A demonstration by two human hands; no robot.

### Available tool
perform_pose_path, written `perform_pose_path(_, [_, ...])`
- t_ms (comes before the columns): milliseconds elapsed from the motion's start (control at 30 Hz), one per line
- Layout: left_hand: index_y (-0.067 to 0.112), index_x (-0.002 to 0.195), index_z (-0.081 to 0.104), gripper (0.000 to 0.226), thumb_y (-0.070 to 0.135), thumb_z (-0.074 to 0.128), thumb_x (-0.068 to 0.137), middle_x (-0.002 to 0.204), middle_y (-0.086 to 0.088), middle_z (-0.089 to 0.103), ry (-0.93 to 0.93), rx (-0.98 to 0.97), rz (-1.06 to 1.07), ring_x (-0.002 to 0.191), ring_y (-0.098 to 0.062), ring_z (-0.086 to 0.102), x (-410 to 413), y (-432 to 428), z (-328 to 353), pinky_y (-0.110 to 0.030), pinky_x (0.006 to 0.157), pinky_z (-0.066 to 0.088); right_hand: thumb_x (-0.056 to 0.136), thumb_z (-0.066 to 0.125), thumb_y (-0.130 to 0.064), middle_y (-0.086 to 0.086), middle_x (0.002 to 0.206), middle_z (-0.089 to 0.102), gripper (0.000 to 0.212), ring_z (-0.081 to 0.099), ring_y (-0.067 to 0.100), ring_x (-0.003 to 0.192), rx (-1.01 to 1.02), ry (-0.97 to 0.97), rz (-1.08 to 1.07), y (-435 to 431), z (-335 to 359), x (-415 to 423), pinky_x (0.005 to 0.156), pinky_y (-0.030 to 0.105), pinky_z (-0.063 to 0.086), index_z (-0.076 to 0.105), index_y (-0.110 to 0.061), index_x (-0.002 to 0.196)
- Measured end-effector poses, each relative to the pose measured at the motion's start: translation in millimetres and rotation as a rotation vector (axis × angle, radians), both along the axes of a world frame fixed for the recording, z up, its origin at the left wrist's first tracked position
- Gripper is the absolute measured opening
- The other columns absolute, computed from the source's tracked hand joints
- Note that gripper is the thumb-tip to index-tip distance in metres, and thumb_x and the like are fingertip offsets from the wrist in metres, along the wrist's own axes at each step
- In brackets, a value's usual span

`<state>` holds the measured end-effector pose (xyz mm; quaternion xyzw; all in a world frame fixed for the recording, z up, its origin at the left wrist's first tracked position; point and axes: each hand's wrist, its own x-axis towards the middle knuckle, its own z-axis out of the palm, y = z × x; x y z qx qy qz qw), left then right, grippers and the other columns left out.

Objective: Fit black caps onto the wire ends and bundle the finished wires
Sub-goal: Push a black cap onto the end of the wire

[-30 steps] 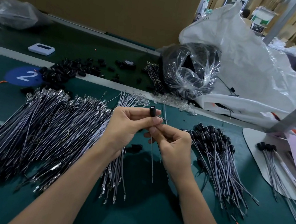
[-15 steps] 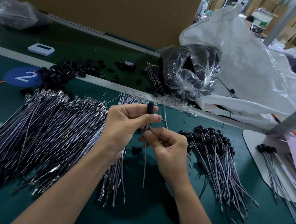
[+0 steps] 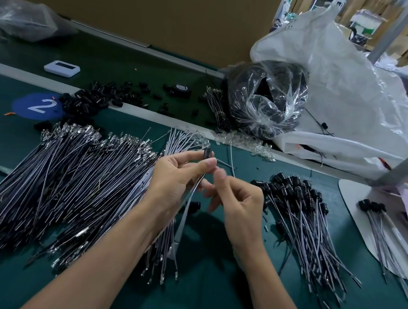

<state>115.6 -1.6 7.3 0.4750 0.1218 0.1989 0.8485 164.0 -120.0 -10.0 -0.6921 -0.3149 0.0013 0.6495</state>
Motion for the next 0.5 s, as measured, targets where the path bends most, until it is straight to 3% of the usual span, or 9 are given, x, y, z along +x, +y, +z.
perform_pose_path(67, [0.006, 0.089, 0.07, 0.026, 0.016, 0.076, 0.066, 0.071, -0.009, 0.074, 0.038, 0.048, -0.007, 0.04, -0.009, 0.058, 2, 1, -1, -0.018, 0.046, 0.05, 0.097, 0.057, -0.035, 0.001, 0.059, 0.068, 0.039, 0.06, 0.016, 0.05, -0.025, 0.029, -0.13, 0, -2, 6, 0.053, 0.029, 0.048, 0.073, -0.012, 0.07])
perform_pose_path(167, [0.004, 0.095, 0.07, 0.033, 0.021, 0.075, 0.067, 0.078, -0.01, 0.076, 0.067, 0.074, -0.012, 0.039, -0.009, 0.057, 3, 2, -2, -0.017, 0.045, 0.05, 0.096, 0.061, -0.02, -0.005, 0.065, 0.069, 0.022, 0.063, 0.018, 0.06, -0.163, -0.027, -0.316, 2, 2, 27, 0.062, 0.038, 0.053, 0.072, -0.017, 0.076])
perform_pose_path(233, [0.007, 0.095, 0.072, 0.031, 0.024, 0.074, 0.069, 0.083, -0.01, 0.076, 0.069, 0.066, -0.013, 0.041, -0.01, 0.058, 4, 3, -4, -0.018, 0.047, 0.051, 0.093, 0.063, -0.016, -0.009, 0.07, 0.068, 0.013, 0.062, 0.01, 0.063, -0.257, -0.104, -0.393, 4, 10, 46, 0.067, 0.032, 0.053, 0.071, -0.019, 0.084])
perform_pose_path(333, [0.011, 0.093, 0.073, 0.025, 0.025, 0.073, 0.072, 0.089, -0.009, 0.076, 0.046, 0.052, -0.019, 0.048, -0.013, 0.064, 3, 5, -7, -0.021, 0.054, 0.055, 0.093, 0.059, -0.016, -0.001, 0.091, 0.071, 0.015, 0.064, 0.017, 0.086, -0.58, -0.251, -0.42, 15, 19, 81, 0.084, 0.034, 0.052, 0.072, -0.015, 0.101])
perform_pose_path(433, [0.01, 0.095, 0.073, 0.028, 0.025, 0.074, 0.071, 0.09, -0.01, 0.076, 0.044, 0.058, -0.035, 0.056, -0.016, 0.068, 2, 6, -8, -0.021, 0.056, 0.054, 0.096, 0.052, -0.015, 0.01, 0.118, 0.066, 0.026, 0.051, 0.03, 0.119, -0.977, -0.368, -0.476, 19, 22, 120, 0.104, 0.04, 0.041, 0.066, -0.011, 0.117])
perform_pose_path(500, [0.009, 0.099, 0.072, 0.032, 0.024, 0.074, 0.071, 0.091, -0.01, 0.076, 0.051, 0.074, -0.05, 0.059, -0.016, 0.068, 1, 7, -8, -0.021, 0.058, 0.053, 0.096, 0.051, -0.015, 0.015, 0.125, 0.06, 0.027, 0.043, 0.033, 0.127, -1.129, -0.346, -0.502, 15, 22, 140, 0.109, 0.041, 0.036, 0.064, -0.008, 0.118])
